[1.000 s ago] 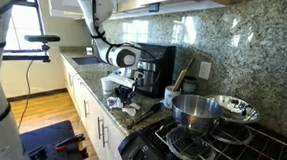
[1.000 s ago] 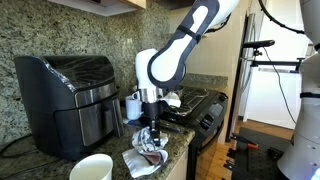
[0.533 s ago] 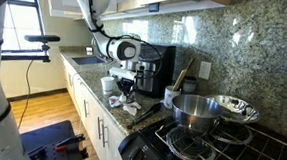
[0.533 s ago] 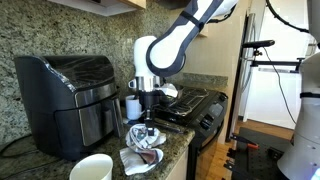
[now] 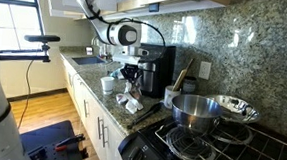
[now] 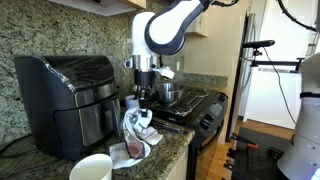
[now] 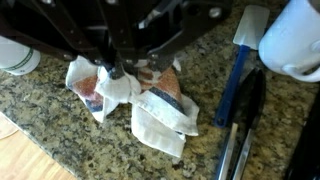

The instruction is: Use the towel to wipe the countertop

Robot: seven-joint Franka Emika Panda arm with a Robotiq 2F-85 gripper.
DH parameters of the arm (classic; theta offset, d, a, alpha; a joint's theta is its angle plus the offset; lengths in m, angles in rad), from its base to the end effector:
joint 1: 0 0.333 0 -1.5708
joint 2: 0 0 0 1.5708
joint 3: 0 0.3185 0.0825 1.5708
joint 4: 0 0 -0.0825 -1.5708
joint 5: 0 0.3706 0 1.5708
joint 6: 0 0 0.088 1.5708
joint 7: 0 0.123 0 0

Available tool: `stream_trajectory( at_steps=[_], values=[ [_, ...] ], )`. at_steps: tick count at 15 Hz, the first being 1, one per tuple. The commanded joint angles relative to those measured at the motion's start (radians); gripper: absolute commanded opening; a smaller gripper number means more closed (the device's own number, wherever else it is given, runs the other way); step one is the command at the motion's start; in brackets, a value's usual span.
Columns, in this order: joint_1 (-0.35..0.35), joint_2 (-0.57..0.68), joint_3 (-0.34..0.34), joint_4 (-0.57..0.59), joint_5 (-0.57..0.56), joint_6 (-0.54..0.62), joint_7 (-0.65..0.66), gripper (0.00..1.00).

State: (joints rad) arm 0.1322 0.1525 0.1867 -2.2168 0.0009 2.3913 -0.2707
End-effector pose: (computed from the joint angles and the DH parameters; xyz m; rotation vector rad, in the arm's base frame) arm 0.5114 0.1684 0.3078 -2.9791 -0.8995 -0.0372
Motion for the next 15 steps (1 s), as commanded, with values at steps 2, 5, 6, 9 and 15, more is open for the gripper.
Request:
stream_trajectory(
  at_steps=[2, 5, 6, 9, 15],
  values=[
    [0.008, -0.063, -0.006, 0.048, -0.026, -0.101, 0.009, 0.05],
    [0.005, -0.08, -0.001, 0.086, 0.003, -0.176, -0.035, 0.05],
    [0.004, -0.083, 0.002, 0.098, 0.023, -0.204, -0.071, 0.05],
    [0.006, -0.085, 0.013, 0.122, 0.115, -0.284, -0.227, 0.05],
    [0.027, -0.072, 0.029, 0.09, 0.186, -0.279, -0.34, 0.04]
  ],
)
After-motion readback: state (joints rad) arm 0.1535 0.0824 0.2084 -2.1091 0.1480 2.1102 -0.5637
